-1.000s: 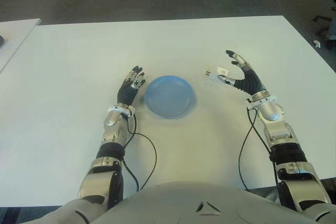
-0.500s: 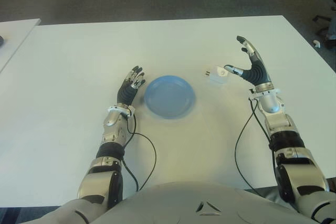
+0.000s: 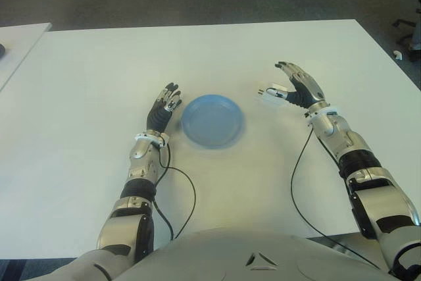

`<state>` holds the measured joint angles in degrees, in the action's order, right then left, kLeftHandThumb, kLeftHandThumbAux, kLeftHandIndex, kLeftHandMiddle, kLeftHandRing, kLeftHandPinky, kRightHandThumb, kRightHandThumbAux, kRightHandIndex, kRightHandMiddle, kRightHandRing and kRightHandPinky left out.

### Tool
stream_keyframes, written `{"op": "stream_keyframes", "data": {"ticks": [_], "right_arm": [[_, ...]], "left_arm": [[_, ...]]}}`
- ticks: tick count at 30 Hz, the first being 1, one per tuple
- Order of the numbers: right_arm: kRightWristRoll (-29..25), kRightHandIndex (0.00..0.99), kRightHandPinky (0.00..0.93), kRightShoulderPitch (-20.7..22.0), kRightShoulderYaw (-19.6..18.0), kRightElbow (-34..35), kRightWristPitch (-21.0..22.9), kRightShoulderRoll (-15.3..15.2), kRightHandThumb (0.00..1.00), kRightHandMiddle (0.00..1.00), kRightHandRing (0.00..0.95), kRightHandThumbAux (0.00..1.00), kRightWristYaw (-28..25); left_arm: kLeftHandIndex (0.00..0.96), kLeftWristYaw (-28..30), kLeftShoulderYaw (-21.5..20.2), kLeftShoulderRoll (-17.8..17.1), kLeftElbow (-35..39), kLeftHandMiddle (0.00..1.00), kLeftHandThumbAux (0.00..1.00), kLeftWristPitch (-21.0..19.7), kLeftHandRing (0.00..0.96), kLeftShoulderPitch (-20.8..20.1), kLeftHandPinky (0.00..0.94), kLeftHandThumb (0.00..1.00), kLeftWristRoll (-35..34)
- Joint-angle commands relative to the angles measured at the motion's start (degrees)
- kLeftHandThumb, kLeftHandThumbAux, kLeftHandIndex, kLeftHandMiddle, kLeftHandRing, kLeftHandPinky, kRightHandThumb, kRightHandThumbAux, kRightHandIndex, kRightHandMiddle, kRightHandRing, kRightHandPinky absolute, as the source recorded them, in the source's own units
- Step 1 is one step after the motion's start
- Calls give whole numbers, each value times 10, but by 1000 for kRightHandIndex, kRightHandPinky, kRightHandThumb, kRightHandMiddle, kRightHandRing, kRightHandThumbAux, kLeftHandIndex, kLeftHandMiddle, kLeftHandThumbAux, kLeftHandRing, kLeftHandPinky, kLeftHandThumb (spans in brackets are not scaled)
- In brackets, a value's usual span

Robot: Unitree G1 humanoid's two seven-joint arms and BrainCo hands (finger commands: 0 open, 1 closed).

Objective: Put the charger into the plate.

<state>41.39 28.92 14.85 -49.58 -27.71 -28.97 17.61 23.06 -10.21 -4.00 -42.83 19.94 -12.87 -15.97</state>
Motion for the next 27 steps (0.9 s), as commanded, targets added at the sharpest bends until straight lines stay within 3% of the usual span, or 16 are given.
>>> {"op": "stream_keyframes", "data": {"ticks": [1,10,27], "right_arm": [[26,0,0,40,38,-68,24,10,353,0,0,124,18],[37,0,0,107,90,-198,47,29,358,0,0,122,26],[23,0,0,130,126,-264,76,29,359,0,0,132,-33]], "left_arm": [[0,-6,2,0,-21,59,539,-18,22,16,0,23,12],[0,-3,1,3,-17,62,535,-20,27,18,0,33,9],[0,1,1,8,3,61,536,-26,29,28,0,36,3]]}}
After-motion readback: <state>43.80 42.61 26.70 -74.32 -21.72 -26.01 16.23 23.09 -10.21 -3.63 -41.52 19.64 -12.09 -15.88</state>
